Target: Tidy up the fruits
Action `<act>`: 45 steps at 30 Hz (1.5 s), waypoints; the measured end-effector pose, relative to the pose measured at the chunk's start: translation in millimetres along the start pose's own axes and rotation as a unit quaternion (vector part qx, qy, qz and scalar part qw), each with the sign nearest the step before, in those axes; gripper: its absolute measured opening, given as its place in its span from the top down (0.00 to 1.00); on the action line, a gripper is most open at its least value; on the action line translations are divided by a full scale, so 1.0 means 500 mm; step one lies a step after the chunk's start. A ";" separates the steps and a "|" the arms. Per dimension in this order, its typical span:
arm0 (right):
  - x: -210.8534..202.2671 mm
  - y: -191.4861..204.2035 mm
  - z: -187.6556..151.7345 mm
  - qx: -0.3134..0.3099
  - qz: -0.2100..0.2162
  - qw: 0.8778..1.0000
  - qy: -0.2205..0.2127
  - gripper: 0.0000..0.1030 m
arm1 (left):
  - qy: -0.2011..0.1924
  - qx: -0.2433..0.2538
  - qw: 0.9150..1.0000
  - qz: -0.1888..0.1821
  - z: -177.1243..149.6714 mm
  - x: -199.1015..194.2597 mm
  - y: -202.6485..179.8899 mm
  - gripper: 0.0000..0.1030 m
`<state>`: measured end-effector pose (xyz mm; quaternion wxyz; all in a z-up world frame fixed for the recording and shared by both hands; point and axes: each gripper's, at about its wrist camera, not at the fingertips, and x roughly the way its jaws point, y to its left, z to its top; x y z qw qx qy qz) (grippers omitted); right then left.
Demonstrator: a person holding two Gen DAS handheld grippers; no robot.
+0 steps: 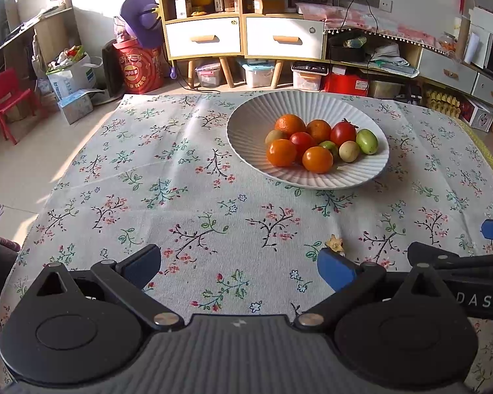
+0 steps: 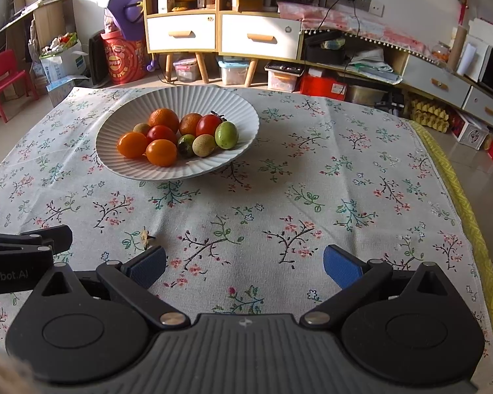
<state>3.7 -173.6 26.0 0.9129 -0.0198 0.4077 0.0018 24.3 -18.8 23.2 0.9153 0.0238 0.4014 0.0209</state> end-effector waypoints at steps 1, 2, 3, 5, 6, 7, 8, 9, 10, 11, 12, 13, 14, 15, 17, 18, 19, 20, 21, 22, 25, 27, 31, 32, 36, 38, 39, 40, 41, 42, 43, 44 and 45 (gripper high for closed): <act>0.000 0.000 0.000 0.000 0.000 1.000 0.000 0.01 | 0.000 0.000 1.000 0.000 0.000 0.000 0.000 0.03; 0.000 0.000 0.000 0.000 0.000 1.000 0.000 0.01 | 0.000 0.000 1.000 0.000 0.000 0.000 0.000 0.03; 0.000 0.000 0.000 0.000 0.000 1.000 0.000 0.01 | 0.000 0.000 1.000 0.000 0.000 0.000 0.000 0.03; 0.000 0.000 0.000 0.000 0.000 1.000 0.000 0.01 | 0.000 0.000 1.000 0.000 0.000 0.000 0.000 0.03; 0.000 0.000 0.000 0.000 0.000 1.000 0.000 0.01 | 0.000 0.000 1.000 0.000 0.000 0.000 0.000 0.03; 0.000 0.000 0.000 0.000 0.000 1.000 0.000 0.01 | 0.000 0.000 1.000 0.000 0.000 0.000 0.000 0.03; 0.000 0.000 0.000 0.000 0.000 1.000 0.000 0.01 | 0.000 0.000 1.000 0.000 0.000 0.000 0.000 0.03; 0.000 0.000 0.000 0.000 0.000 1.000 0.000 0.01 | 0.000 0.000 1.000 0.000 0.000 0.000 0.000 0.03; 0.000 0.000 0.000 0.000 0.000 1.000 0.000 0.01 | 0.000 0.000 1.000 0.000 0.000 0.000 0.000 0.03; 0.000 0.000 0.000 0.000 0.000 1.000 0.000 0.01 | 0.000 0.000 1.000 0.000 0.000 0.000 0.000 0.03; 0.000 0.000 0.000 0.000 0.000 1.000 0.000 0.01 | 0.000 0.000 1.000 0.000 0.001 0.000 0.000 0.03; 0.000 0.000 0.000 0.000 0.000 1.000 0.000 0.01 | 0.000 0.000 1.000 0.000 0.000 0.000 0.000 0.03; 0.000 0.000 0.000 0.000 0.000 1.000 0.000 0.01 | 0.000 0.000 1.000 0.000 0.000 0.000 0.000 0.03; 0.000 0.000 0.000 0.000 0.000 1.000 0.000 0.01 | 0.000 0.000 1.000 0.000 0.001 0.000 0.000 0.03; 0.000 0.000 0.000 0.000 0.000 1.000 0.000 0.01 | 0.000 0.000 1.000 0.000 0.000 0.000 0.000 0.03; 0.000 0.001 0.000 -0.001 0.000 1.000 0.000 0.01 | 0.000 0.000 1.000 0.000 0.001 0.000 0.000 0.03; 0.000 0.001 0.000 -0.001 0.000 1.000 0.000 0.01 | 0.000 0.000 1.000 0.000 0.001 0.000 0.000 0.03; 0.000 0.000 0.000 -0.001 0.000 1.000 0.000 0.01 | 0.000 0.000 1.000 0.000 0.000 0.000 0.000 0.03; 0.000 0.001 0.000 0.000 0.000 1.000 0.000 0.01 | 0.000 0.000 1.000 0.000 0.001 0.000 0.000 0.03; 0.000 0.001 0.000 0.000 0.000 1.000 0.000 0.01 | 0.000 0.000 1.000 0.000 0.001 0.000 0.000 0.03; 0.000 0.001 0.000 0.000 0.000 1.000 0.000 0.01 | 0.000 0.000 1.000 0.000 0.001 0.000 0.000 0.03; 0.000 0.001 0.000 -0.001 0.000 1.000 0.000 0.01 | 0.000 0.000 1.000 0.000 0.001 0.000 0.000 0.03; 0.000 0.001 0.000 -0.001 0.000 1.000 0.000 0.01 | 0.000 0.000 1.000 0.000 0.001 0.000 0.000 0.03; 0.000 0.001 0.000 -0.001 0.000 1.000 0.000 0.01 | 0.001 0.000 1.000 0.000 0.001 0.000 0.000 0.03; 0.000 0.001 0.000 -0.001 0.000 1.000 0.000 0.01 | 0.001 0.000 1.000 0.000 0.001 0.000 -0.001 0.03; 0.000 0.001 0.000 -0.001 0.000 1.000 0.000 0.01 | 0.001 0.000 1.000 0.000 0.001 0.000 0.000 0.03; 0.000 0.001 0.000 -0.001 0.000 1.000 0.000 0.01 | 0.001 0.000 1.000 0.001 0.001 0.000 -0.001 0.03; 0.000 0.001 0.000 -0.001 0.000 1.000 0.000 0.01 | 0.001 0.000 1.000 0.001 0.000 0.000 0.000 0.03; 0.000 0.002 0.000 -0.001 0.000 1.000 0.000 0.01 | 0.001 0.000 1.000 0.001 -0.001 0.000 0.001 0.03; 0.000 0.002 0.000 -0.001 -0.001 1.000 0.000 0.01 | 0.001 0.000 1.000 0.001 0.000 0.000 0.000 0.03; 0.000 0.002 0.000 -0.001 -0.001 1.000 0.000 0.01 | 0.000 0.000 1.000 0.002 -0.001 -0.001 0.001 0.03; 0.000 0.002 0.000 -0.001 -0.001 1.000 0.000 0.01 | 0.000 0.001 1.000 0.002 -0.002 -0.001 0.002 0.03; 0.000 0.002 0.000 -0.001 -0.001 1.000 0.000 0.01 | 0.000 0.001 1.000 0.002 -0.004 -0.001 0.004 0.03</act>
